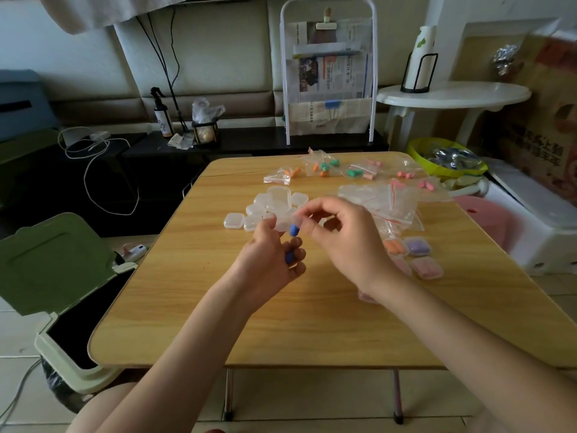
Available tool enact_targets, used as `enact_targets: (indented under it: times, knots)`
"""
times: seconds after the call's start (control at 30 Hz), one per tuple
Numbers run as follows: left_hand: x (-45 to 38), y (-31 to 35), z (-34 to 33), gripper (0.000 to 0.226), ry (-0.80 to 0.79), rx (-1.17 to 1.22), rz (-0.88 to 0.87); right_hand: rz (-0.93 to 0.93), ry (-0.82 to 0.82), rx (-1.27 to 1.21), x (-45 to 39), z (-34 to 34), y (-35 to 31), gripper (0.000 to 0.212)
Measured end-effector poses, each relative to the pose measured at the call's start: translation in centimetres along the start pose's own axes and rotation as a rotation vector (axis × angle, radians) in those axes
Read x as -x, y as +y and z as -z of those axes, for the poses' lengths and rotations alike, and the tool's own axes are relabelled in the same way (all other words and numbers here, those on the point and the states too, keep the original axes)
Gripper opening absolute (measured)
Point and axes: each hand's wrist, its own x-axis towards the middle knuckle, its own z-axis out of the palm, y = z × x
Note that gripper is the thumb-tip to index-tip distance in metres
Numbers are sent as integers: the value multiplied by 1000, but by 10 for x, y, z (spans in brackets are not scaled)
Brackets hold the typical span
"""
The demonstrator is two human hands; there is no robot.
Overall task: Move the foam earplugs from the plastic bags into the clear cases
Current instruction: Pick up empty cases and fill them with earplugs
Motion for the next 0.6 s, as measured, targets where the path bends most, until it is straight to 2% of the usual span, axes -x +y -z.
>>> enact_targets:
  times: [0.07,0.13,0.3,0.37,0.5,0.6]
  knots:
    - [1,-2,-3,41,13,-73,-22,-87,45,-125,-4,5,1,6]
    - [3,-4,-6,35,-14,-126,-36,-122,49,-135,-5,6,3,8]
    - [6,-4,-10,32,-47,-157,-42,-176,-1,-75,-4,4,5,0]
    - [7,-4,-11,33,-60,-163,-32,-190,-15,-32,-6,5,7,4]
    - [7,-4,-11,33,-88,-171,-50,-165,14,126,-6,3,7,4]
    - [7,-4,-10,30,-87,-139,-72,-135,5,124,-6,3,6,5]
